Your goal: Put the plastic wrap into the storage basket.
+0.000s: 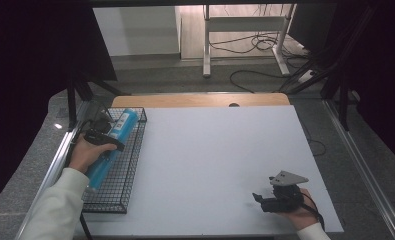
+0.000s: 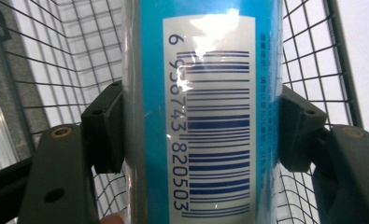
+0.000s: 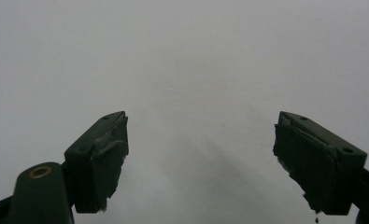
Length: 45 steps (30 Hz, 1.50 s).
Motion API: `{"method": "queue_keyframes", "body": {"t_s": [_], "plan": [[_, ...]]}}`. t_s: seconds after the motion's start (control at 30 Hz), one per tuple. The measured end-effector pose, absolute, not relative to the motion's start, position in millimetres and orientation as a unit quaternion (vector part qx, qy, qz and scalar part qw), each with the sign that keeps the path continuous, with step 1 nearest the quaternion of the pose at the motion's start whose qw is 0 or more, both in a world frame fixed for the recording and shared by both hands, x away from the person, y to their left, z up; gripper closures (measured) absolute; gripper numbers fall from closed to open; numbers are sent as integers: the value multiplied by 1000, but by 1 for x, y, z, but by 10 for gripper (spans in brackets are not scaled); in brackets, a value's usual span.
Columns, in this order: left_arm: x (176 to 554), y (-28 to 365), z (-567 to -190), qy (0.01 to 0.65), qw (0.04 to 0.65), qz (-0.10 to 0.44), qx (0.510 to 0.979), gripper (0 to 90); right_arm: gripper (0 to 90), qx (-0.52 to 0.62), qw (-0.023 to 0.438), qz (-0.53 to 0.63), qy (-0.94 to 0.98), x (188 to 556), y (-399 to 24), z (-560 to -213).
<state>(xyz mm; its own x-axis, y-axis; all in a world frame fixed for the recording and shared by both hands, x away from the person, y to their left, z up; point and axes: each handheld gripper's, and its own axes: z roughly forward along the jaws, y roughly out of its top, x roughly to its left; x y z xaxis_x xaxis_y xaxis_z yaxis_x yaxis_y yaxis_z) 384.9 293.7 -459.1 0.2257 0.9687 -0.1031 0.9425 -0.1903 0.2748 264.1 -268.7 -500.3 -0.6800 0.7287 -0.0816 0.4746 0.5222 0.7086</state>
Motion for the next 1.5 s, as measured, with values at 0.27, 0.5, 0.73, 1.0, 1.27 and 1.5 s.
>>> {"method": "queue_keyframes", "body": {"t_s": [0.27,0.5,0.73,1.0,1.27,1.5], "plan": [[385,282,-476,618,102,62,777,314,185,353,188,337,852,264,-269,-501],[383,273,-470,621,117,87,770,265,185,353,187,337,853,264,-268,-501],[372,263,-425,598,166,120,775,172,184,349,188,338,853,262,-267,-500],[351,243,-411,545,252,88,795,156,183,351,190,338,852,263,-269,-500],[322,200,-418,481,301,71,820,165,183,351,192,338,852,260,-269,-500],[303,173,-438,446,318,63,834,165,183,354,198,341,848,260,-269,-499]]}}
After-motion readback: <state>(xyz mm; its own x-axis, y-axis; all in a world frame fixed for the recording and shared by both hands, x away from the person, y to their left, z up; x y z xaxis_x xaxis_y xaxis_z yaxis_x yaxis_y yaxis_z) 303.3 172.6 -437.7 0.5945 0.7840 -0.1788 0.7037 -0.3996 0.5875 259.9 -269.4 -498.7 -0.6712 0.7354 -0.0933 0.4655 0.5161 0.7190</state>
